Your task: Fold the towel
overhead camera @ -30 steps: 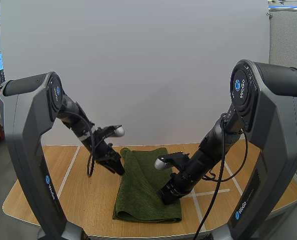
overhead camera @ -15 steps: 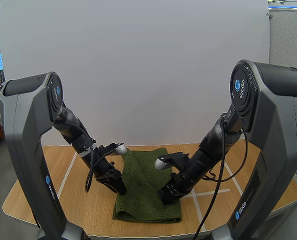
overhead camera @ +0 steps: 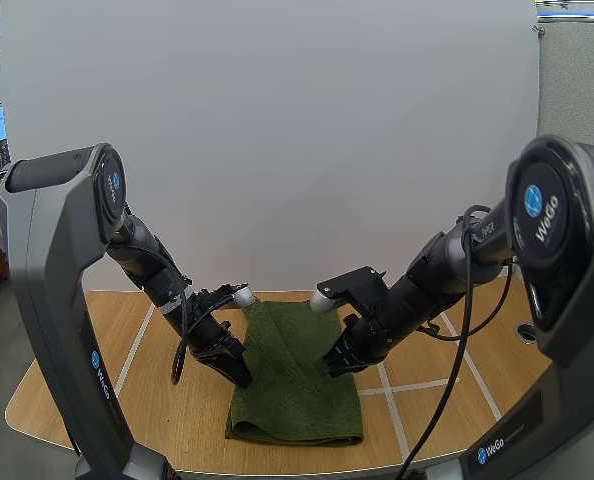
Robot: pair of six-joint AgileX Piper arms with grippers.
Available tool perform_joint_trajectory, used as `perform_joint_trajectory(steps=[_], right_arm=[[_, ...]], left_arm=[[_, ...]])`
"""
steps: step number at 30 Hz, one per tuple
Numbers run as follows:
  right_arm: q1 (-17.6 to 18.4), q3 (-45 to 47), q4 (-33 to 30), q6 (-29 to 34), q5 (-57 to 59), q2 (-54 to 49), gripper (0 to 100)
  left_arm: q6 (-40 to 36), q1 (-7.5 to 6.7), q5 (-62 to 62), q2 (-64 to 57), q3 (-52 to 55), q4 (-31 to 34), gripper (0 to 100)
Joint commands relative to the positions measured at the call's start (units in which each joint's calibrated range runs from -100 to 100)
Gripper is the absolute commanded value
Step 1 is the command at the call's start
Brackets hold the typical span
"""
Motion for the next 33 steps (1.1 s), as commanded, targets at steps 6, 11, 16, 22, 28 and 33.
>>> perform_joint_trajectory(steps=[6, 11, 16, 22, 28, 33], right_arm=[[0.0, -0.1, -0.9, 0.0, 0.7, -1.4, 0], [0.0, -0.1, -1.0, 0.0, 0.7, -1.4, 0], [0.0, -0.1, -1.5, 0.0, 0.2, -1.4, 0], [0.0, -0.1, -1.5, 0.0, -1.5, -0.4, 0], [0.0, 0.1, -0.6, -0.4, -1.7, 5.7, 0], [0.0, 0.1, 5.2, -5.1, -2.0, 12.1, 0]], left_arm=[[-1.1, 0.00, 0.5, -0.7, 0.3, 4.9, 0], [-2.2, 0.00, 0.5, -1.0, 0.3, 6.3, 0], [-2.4, 0.00, 0.5, -3.3, 0.3, 9.0, 0], [-3.3, 0.00, 0.5, -3.6, 0.3, 9.1, 0], [-4.9, 0.00, 0.5, -4.2, 0.3, 12.4, 0], [-5.2, 0.00, 0.5, -5.2, 0.3, 12.4, 0]])
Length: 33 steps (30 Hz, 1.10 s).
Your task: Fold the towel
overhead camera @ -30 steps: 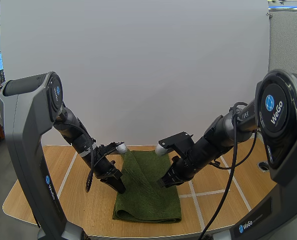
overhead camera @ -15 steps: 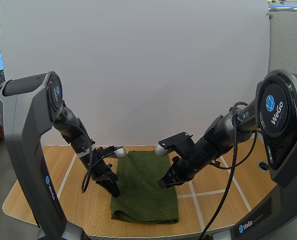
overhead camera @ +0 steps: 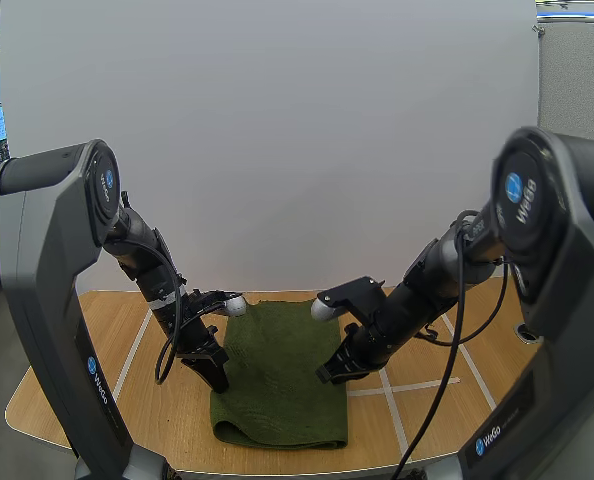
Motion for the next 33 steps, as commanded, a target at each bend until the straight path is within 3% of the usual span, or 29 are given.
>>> perform_joint_trajectory(steps=[1, 14, 20, 22, 24, 28, 30, 33], right_arm=[[0.0, 0.1, 7.1, -5.9, -1.0, 11.4, 0], [0.0, 0.1, 6.0, -7.1, -7.0, 18.3, 0], [0.0, 0.1, 5.8, -7.1, -7.0, 18.3, 0], [0.0, 0.1, 5.7, -7.1, -7.0, 18.3, 0], [0.0, 0.1, 5.5, -7.1, -7.0, 17.7, 0], [0.0, 0.1, 5.5, -7.1, -6.5, 15.2, 0], [0.0, 0.1, 5.5, -7.1, -6.5, 13.2, 0], [0.0, 0.1, 5.6, -7.0, -6.3, 10.6, 0]], left_arm=[[-0.9, 0.00, 0.5, -2.0, 0.3, 1.4, 0], [-1.9, 0.00, 0.5, -2.0, 0.3, 6.1, 0], [-1.0, 0.00, 0.5, -2.0, 0.3, 1.0, 2], [-0.5, 0.00, 0.5, -2.0, 0.2, -0.8, 10], [-0.4, 0.00, 0.5, -2.0, -0.6, -1.5, 26], [-0.9, 0.00, 0.5, -2.7, -2.9, -2.2, 72], [-0.9, 0.00, 0.5, -3.5, -3.4, -2.2, 91], [-0.9, 0.00, 0.5, -5.1, -4.3, -2.2, 95]])
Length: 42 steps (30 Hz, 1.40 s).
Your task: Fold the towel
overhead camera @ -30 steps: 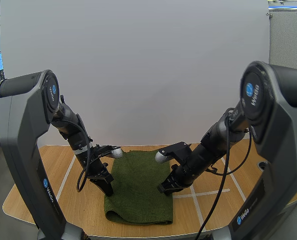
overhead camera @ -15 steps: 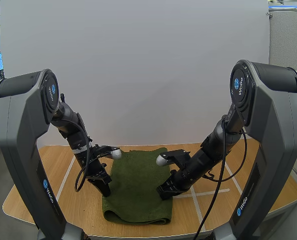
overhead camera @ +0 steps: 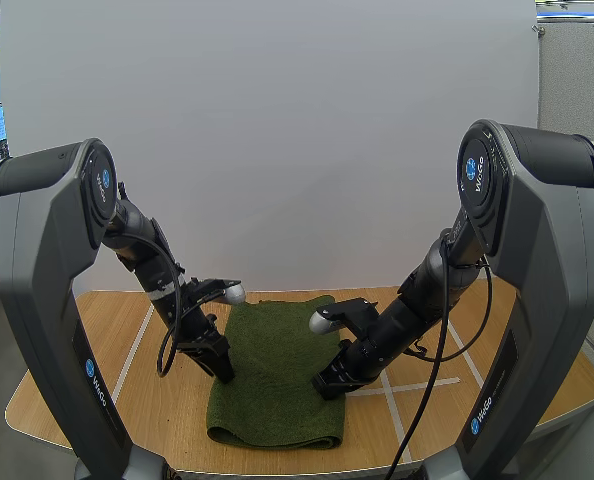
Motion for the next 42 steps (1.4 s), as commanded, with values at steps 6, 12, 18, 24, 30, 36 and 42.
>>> perform_joint_trajectory(steps=[6, 12, 18, 24, 30, 36, 42], right_arm=[[0.0, 0.4, -1.4, 0.3, -4.8, -9.4, 0], [0.0, -3.0, -3.7, 4.8, -2.0, -12.5, 0], [0.0, -6.6, -6.2, 8.5, 9.8, -14.8, 0], [0.0, -7.0, -9.9, 12.0, 13.6, -18.3, 0], [0.0, -7.0, -12.6, 14.8, 19.4, -24.5, 0], [0.0, -7.0, -12.9, 16.6, 25.4, -33.8, 0], [0.0, -7.0, -15.5, 19.2, 29.6, -40.2, 0]], left_arm=[[0.0, 0.00, 0.3, -3.5, -4.8, -1.8, 95], [1.1, 0.00, -1.1, -2.6, -6.1, -4.1, 95], [1.9, 0.00, -5.0, 3.1, -11.1, -6.8, 95], [1.6, 0.00, -5.8, 9.4, -20.1, -12.0, 95], [0.0, 0.00, -7.7, 15.7, -29.1, -12.6, 95], [-1.2, 0.00, -8.4, 21.0, -35.6, -12.6, 95], [-1.5, 0.00, -8.2, 25.6, -39.6, -12.6, 95]])
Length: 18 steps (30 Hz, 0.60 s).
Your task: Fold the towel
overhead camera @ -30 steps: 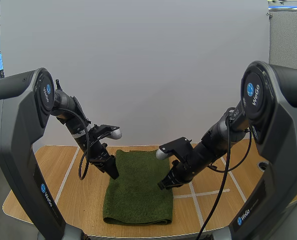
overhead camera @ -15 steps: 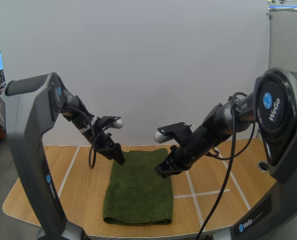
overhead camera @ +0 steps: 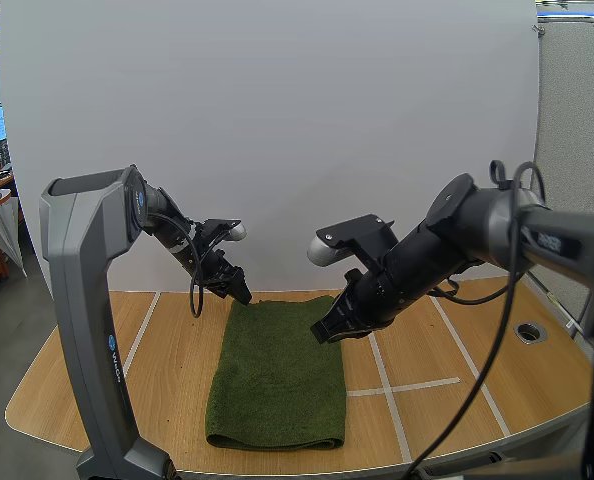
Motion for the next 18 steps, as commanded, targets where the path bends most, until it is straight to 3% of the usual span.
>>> perform_joint_trajectory(steps=[1, 9, 12, 14, 18], right_arm=[[0.0, -0.2, -1.6, 1.5, 3.5, -2.0, 0], [0.0, -0.2, -1.6, 2.4, 8.7, -2.1, 0], [0.0, -0.2, -1.6, 2.5, 8.7, -2.1, 0], [0.0, -0.2, -1.6, 2.5, 8.7, -2.1, 0], [0.0, -0.2, -1.6, 2.5, 8.7, -2.1, 0]], left_arm=[[-0.4, 0.00, -0.2, 1.9, -1.6, -1.0, 95], [-0.2, 0.00, 0.5, 5.9, -4.3, -3.2, 94], [0.1, 0.00, 1.0, 6.4, -4.3, -4.0, 88], [0.7, 0.00, 2.9, 6.4, -4.3, -4.6, 72], [0.9, 0.00, 4.5, 6.4, -4.3, -5.2, 28]])
